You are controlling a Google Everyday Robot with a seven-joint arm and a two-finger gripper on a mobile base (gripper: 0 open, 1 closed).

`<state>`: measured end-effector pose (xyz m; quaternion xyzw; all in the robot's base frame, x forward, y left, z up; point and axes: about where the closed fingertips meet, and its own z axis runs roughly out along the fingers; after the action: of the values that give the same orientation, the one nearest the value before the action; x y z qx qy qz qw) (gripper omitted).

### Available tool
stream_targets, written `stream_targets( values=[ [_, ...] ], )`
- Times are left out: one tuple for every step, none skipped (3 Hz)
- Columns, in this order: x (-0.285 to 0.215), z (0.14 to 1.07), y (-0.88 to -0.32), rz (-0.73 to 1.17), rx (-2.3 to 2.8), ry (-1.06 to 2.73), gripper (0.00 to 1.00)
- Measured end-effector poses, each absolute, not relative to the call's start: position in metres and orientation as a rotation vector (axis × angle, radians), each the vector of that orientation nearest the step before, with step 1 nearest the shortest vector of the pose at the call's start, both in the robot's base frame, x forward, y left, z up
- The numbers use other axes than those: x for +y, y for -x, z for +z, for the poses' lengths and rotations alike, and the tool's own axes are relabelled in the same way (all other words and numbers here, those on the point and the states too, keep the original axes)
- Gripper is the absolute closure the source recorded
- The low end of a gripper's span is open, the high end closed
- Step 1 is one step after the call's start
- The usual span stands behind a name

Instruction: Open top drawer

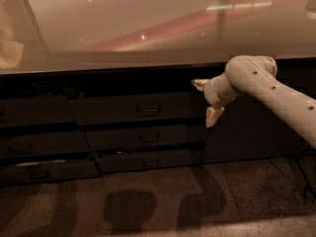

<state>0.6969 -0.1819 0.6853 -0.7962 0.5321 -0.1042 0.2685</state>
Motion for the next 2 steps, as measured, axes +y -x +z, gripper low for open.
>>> stream_targets(
  values=[
    [-0.2041,0.6814,-0.7270,-0.285,1.535,2.120,0.00],
    [-0.2043,0.6770,-0.7274,-0.278,1.548,2.125,0.00]
  ],
)
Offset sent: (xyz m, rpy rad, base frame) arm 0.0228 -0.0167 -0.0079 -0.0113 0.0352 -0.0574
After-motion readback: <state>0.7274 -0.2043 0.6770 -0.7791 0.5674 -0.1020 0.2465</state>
